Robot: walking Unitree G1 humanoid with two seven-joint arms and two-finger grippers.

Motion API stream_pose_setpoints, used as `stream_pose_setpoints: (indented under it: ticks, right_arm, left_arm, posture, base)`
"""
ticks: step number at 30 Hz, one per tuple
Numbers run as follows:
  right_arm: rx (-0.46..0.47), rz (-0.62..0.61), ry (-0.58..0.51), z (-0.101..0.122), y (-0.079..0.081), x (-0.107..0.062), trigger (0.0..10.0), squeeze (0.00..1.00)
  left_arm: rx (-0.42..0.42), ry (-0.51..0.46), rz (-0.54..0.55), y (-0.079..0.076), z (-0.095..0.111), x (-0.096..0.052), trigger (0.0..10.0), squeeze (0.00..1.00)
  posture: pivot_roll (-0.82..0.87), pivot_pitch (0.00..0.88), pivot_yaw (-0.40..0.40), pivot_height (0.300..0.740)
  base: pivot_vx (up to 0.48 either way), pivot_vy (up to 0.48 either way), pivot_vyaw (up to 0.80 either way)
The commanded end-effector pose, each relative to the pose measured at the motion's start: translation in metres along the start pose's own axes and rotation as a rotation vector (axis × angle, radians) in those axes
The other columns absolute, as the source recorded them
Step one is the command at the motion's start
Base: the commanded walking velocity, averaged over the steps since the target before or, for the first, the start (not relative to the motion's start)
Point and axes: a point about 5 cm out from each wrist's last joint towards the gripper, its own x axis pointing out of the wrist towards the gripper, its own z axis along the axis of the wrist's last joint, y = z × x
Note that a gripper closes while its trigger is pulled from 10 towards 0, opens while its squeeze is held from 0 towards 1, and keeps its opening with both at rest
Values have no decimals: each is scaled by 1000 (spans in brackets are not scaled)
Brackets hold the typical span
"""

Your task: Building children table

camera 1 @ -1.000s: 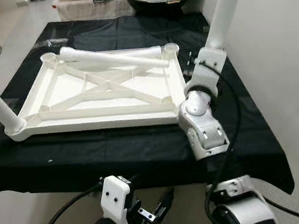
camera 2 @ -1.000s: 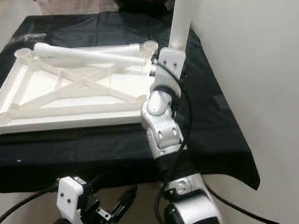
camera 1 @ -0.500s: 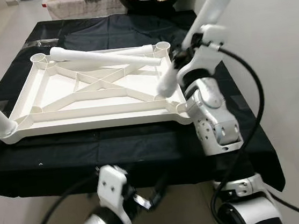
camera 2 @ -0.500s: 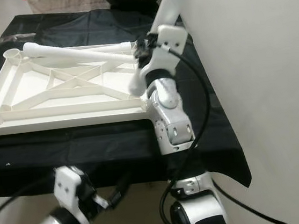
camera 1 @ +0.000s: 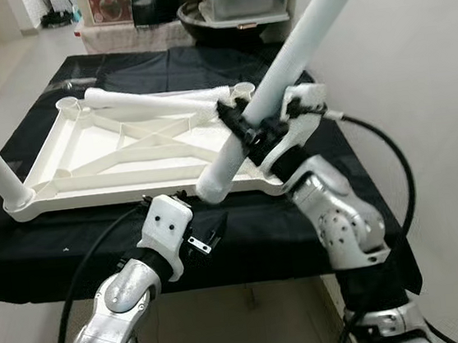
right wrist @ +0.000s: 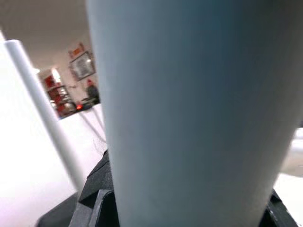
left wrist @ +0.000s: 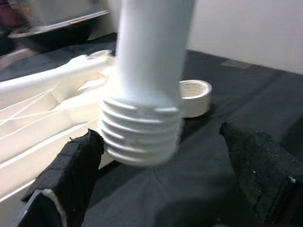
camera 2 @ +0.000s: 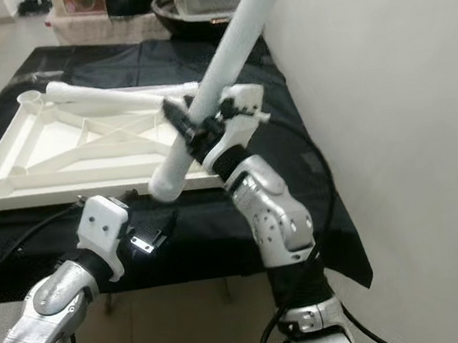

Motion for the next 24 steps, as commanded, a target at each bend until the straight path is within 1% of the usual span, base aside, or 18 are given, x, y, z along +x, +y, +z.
stream_pose_setpoints:
  ticks: [1,6,10,16,17,18,19,20,24]
  right_arm:
    - [30,57,11,-3,8,-1,10000,0]
    - [54,98,37,-9,15,-4,10000,0]
    - [64,133,66,-15,19,-7,10000,0]
    - [64,155,84,-18,22,-9,10000,0]
    - [66,166,90,-18,23,-10,10000,0]
    - [67,173,95,-19,24,-11,10000,0]
    - [67,173,95,-19,24,-11,10000,0]
    - [65,175,98,-19,25,-12,10000,0]
    - [59,171,101,-19,23,-13,10000,0]
  left_arm:
    - [4,8,-45,-7,-2,4,10000,0]
    - [22,16,-73,-11,-4,10,10000,0]
    - [20,26,-81,-14,-7,15,10000,0]
    - [20,34,-93,-17,-10,19,10000,0]
    - [17,49,-100,-19,-13,21,9804,0]
    - [13,62,-105,-20,-16,22,1569,0]
    - [13,62,-105,-20,-16,22,1569,0]
    - [15,72,-101,-21,-19,23,0,0]
    - [23,91,-100,-23,-21,23,0,0]
  posture:
    - [49,46,-35,740]
    - [50,48,-36,740]
    - [49,55,-34,740]
    - [45,59,-36,740]
    - [43,59,-35,740]
    - [44,61,-34,740]
    - [44,61,-34,740]
    - [41,60,-35,740]
    - [42,62,-34,740]
  base:
    - [0,0,0]
    - [0,0,0]
    - [0,0,0]
    - [0,0,0]
    - [0,0,0]
    - [0,0,0]
    - [0,0,0]
    - [0,0,0]
    - [0,0,0]
